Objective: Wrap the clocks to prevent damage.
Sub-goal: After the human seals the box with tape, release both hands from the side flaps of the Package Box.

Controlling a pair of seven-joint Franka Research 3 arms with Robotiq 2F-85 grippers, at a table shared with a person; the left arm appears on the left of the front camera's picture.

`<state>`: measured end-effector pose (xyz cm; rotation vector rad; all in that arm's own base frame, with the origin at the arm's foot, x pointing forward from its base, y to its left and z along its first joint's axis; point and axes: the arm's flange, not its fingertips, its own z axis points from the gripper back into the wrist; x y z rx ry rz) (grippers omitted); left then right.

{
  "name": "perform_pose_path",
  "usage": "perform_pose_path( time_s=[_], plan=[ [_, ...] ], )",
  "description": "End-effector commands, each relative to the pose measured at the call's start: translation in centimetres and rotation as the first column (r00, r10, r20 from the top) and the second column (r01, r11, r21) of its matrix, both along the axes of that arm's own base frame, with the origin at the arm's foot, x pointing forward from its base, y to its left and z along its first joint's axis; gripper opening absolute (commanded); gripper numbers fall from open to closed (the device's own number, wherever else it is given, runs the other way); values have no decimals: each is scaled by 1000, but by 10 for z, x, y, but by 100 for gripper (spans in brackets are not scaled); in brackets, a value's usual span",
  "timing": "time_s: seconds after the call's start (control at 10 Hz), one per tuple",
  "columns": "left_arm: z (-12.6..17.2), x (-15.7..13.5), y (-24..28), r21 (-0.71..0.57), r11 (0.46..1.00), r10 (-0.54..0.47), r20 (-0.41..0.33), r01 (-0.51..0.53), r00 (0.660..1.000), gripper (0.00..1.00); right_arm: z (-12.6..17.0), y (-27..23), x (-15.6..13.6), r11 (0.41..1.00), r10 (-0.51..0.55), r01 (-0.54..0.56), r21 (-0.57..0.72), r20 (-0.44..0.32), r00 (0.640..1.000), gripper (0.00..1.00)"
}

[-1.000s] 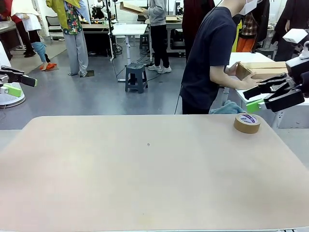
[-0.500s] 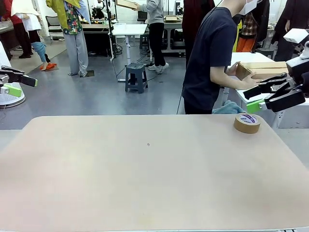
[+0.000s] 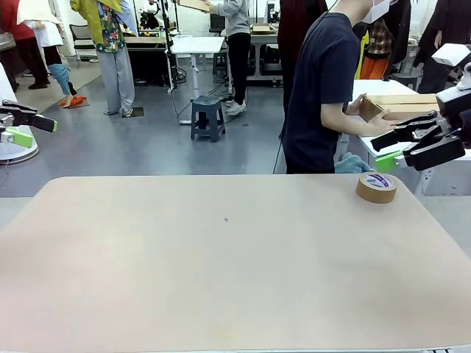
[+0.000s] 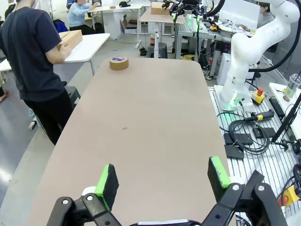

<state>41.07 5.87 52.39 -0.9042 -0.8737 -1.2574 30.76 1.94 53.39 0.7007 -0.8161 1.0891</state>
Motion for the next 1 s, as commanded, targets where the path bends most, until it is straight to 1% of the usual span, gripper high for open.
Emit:
perform_pose_path(
  time_s=[0.0,0.9],
  plan=[
    [1,-2,-1,2,1000,15,7,-15,1000,100,-1,0,1,1000,-12,12,-1,-9,1000,100],
    [1,-2,-1,2,1000,15,7,-15,1000,100,-1,0,1,1000,-12,12,-1,-9,1000,100]
  ],
)
